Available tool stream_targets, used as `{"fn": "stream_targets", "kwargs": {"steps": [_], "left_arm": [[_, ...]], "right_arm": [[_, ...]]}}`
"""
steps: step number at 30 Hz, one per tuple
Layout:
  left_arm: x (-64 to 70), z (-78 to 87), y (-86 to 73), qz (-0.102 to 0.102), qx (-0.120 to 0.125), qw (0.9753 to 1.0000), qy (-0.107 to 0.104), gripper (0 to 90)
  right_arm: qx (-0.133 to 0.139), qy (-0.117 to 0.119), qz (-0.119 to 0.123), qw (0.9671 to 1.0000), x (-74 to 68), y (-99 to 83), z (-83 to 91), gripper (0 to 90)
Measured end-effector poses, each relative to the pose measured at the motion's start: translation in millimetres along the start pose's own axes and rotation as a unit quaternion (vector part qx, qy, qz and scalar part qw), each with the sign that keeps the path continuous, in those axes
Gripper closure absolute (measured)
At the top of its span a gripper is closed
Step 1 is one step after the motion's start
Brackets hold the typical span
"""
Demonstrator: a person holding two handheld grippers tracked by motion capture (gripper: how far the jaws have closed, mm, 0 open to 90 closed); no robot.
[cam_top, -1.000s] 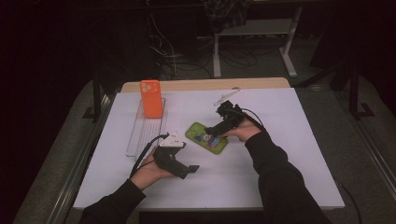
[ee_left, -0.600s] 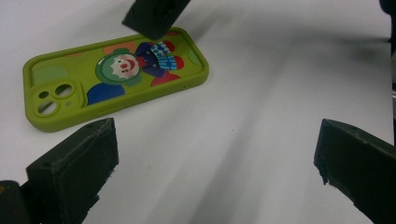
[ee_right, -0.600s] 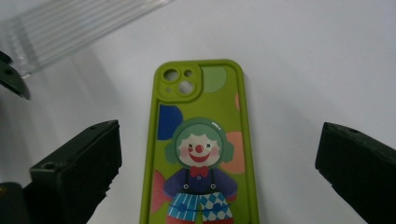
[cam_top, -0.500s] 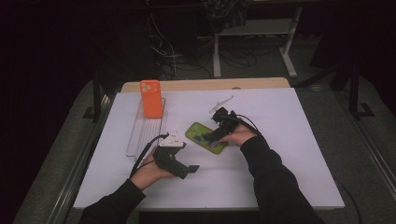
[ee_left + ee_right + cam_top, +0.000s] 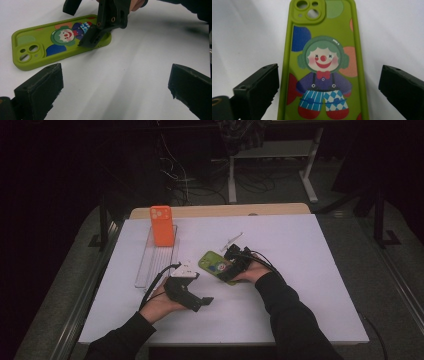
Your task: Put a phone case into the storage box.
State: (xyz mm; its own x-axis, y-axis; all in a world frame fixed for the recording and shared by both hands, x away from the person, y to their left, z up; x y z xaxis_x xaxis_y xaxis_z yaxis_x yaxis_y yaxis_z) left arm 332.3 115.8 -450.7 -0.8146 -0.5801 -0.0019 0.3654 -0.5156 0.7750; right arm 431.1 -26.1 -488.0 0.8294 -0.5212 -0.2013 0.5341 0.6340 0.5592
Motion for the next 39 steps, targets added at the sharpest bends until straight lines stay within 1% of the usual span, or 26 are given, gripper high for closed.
{"fn": "stream_targets", "kwargs": {"steps": [2, 6, 7, 8, 9, 10, 11, 12, 13, 14, 20, 23, 24, 26, 28, 29, 30, 31, 32, 35, 36, 37, 38, 39], "left_arm": [[0.1, -0.1, 0.1, 0.001, 0.0, 1.0, 0.0, 0.0], [0.1, -0.3, 0.2, 0.002, 0.002, 1.0, 0.0, 0.0], [0.1, -0.4, 0.2, 0.002, 0.002, 1.0, 0.0, 0.0], [0.1, -0.5, 0.2, 0.002, 0.002, 1.0, 0.0, 0.0], [0.0, -0.6, 0.0, 0.001, 0.002, 1.0, 0.001, 0.0], [0.1, -0.6, 0.1, 0.001, 0.002, 1.0, 0.001, 0.0], [0.0, -0.6, 0.1, 0.001, 0.002, 1.0, 0.001, 0.0], [0.0, -0.7, 0.1, 0.001, 0.002, 1.0, 0.001, 0.0], [0.1, -0.8, 0.1, 0.001, 0.002, 1.0, 0.001, 0.0], [0.1, -0.8, 0.1, 0.001, 0.003, 1.0, 0.001, 0.0], [0.0, -0.7, 0.2, 0.0, 0.002, 1.0, 0.001, 0.0], [-0.2, -0.2, 1.7, 0.01, 0.002, 0.9999, -0.005, 0.0], [-0.4, 0.0, 2.6, 0.013, 0.002, 0.9999, -0.008, 0.0], [-1.0, 0.7, 4.4, 0.011, 0.0, 0.9999, -0.011, 0.0], [-0.9, 2.2, 7.3, 0.007, -0.003, 0.9998, -0.016, 0.0], [-0.2, 2.9, 9.3, 0.009, -0.004, 0.9998, -0.018, 0.0], [-0.7, 3.9, 11.0, 0.001, -0.008, 0.9998, -0.02, 0.0], [-1.3, 4.9, 12.7, -0.008, -0.012, 0.9997, -0.02, 0.0], [-1.6, 5.5, 14.7, -0.012, -0.013, 0.9997, -0.02, 0.0], [-2.1, 5.5, 20.4, -0.009, -0.014, 0.9995, -0.028, 0.0], [-3.9, 5.8, 22.3, -0.016, -0.017, 0.9993, -0.028, 0.0], [-4.7, 5.7, 25.1, -0.011, -0.015, 0.9994, -0.028, 0.0], [-7.5, 6.3, 27.7, -0.015, -0.014, 0.9995, -0.025, 0.0], [-8.5, 6.7, 30.7, -0.009, -0.009, 0.9996, -0.027, 0.0]], "right_arm": [[-0.007, -0.007, 0.005, 0.9999, 0.6, -2.3, -2.0, 4.2], [-0.01, -0.001, 0.004, 0.9999, -2.0, -4.1, -3.5, 8.4], [-0.012, -0.005, 0.01, 0.9999, -1.6, -5.0, -4.0, 9.0], [-0.01, -0.014, 0.018, 0.9997, -0.2, -5.2, -4.6, 9.9], [-0.01, -0.011, 0.011, 0.9998, -1.3, -5.1, -4.0, 11.2], [-0.012, -0.008, 0.01, 0.9999, -3.0, -5.2, -3.3, 12.5], [-0.012, -0.009, 0.02, 0.9997, -2.7, -5.2, -3.6, 13.7], [-0.014, -0.014, 0.024, 0.9995, -2.9, -5.2, -3.6, 13.9], [-0.014, -0.012, 0.023, 0.9996, -4.2, -5.0, -3.7, 14.2], [-0.016, -0.017, 0.025, 0.9994, -3.2, -4.9, -3.6, 14.5], [-0.017, -0.016, 0.02, 0.9995, -3.7, -4.9, -3.2, 15.1], [-0.017, -0.014, 0.019, 0.9996, -3.6, -4.8, -2.5, 15.2], [-0.017, -0.007, 0.022, 0.9996, -4.1, -5.0, -1.5, 15.2], [-0.011, -0.004, 0.02, 0.9997, -4.3, -4.2, 3.0, 15.2], [-0.007, 0.003, 0.026, 0.9996, -4.0, -3.8, 11.1, 15.2], [-0.004, 0.006, 0.024, 0.9997, -4.3, -3.9, 15.5, 15.2], [-0.003, 0.01, 0.027, 0.9996, -4.2, -4.7, 20.0, 15.2], [-0.002, 0.009, 0.029, 0.9995, -3.1, -6.0, 24.6, 15.2], [0.0, 0.011, 0.029, 0.9995, -2.6, -7.4, 29.1, 15.2], [-0.001, 0.011, 0.034, 0.9994, 0.2, -13.0, 42.1, 15.2], [0.0, 0.013, 0.033, 0.9994, 0.7, -14.4, 46.1, 15.2], [0.0, 0.015, 0.035, 0.9993, 1.0, -15.5, 49.7, 15.2], [-0.003, 0.015, 0.04, 0.9991, 1.3, -16.6, 53.1, 15.2], [-0.004, 0.016, 0.042, 0.999, 1.0, -17.3, 56.1, 15.2]]}}
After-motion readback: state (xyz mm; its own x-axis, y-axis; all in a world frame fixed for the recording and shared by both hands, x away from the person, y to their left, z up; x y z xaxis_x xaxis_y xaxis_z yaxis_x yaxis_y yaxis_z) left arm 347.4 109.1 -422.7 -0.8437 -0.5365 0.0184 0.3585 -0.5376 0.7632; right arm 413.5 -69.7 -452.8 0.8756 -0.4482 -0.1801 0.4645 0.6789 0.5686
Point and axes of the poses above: each handheld gripper's, and its own axes: z roughly backward along the jaws, y roughly out of its top, x roughly to its right, the point moved 6 cm from there along -z, roughly forward along the jaws, and after that the axes turned 10 degrees about y, right-handed, at the moved point
